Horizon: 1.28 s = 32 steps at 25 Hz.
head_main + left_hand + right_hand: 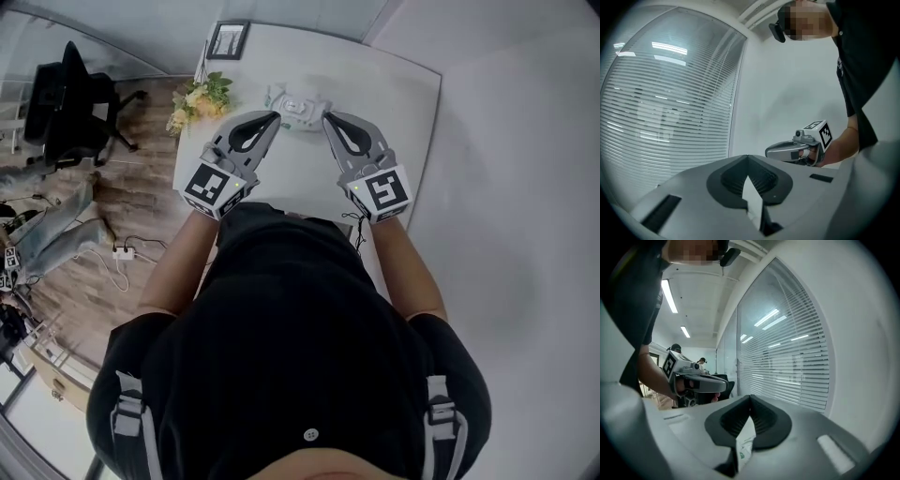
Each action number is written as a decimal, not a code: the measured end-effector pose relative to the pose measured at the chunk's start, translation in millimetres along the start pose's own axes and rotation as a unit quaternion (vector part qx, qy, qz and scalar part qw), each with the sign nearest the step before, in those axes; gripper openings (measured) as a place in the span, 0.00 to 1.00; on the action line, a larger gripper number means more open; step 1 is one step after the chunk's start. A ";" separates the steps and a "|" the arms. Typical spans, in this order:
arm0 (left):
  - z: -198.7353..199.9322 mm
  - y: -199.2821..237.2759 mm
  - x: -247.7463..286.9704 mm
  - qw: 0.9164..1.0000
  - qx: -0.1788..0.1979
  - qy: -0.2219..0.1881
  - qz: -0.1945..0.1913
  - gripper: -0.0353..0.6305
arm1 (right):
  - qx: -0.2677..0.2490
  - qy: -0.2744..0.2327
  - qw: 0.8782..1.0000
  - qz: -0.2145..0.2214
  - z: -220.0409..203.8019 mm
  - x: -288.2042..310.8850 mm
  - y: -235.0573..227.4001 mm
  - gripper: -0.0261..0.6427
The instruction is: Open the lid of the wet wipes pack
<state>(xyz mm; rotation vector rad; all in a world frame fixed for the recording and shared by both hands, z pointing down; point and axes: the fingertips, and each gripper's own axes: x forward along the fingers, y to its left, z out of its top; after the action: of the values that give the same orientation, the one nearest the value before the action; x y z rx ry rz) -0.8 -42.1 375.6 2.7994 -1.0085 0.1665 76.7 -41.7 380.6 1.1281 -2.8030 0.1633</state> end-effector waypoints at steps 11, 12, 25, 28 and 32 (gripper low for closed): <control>39.9 -21.5 -4.7 0.999 0.015 -0.036 -0.017 0.06 | -0.017 -0.029 0.999 0.014 44.1 -20.1 16.3 0.06; 42.6 -23.6 -5.3 0.999 0.016 -0.038 -0.018 0.06 | -0.019 -0.032 0.999 0.014 46.5 -21.2 17.8 0.06; 56.1 -31.8 -12.8 0.998 0.033 -0.045 -0.020 0.06 | -0.028 -0.043 0.998 0.023 60.4 -23.5 31.1 0.06; 55.6 -32.4 -14.1 0.998 0.032 -0.047 -0.019 0.06 | -0.030 -0.043 0.998 0.021 59.4 -23.9 32.2 0.06; 57.9 -32.4 -12.7 0.998 0.025 -0.047 -0.017 0.06 | -0.029 -0.041 0.999 0.015 60.5 -26.1 26.8 0.06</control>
<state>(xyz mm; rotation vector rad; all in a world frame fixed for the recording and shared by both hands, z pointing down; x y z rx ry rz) 13.1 -20.4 313.1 2.8926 -0.9884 0.0563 72.7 -13.2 315.5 1.1062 -2.8772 0.0397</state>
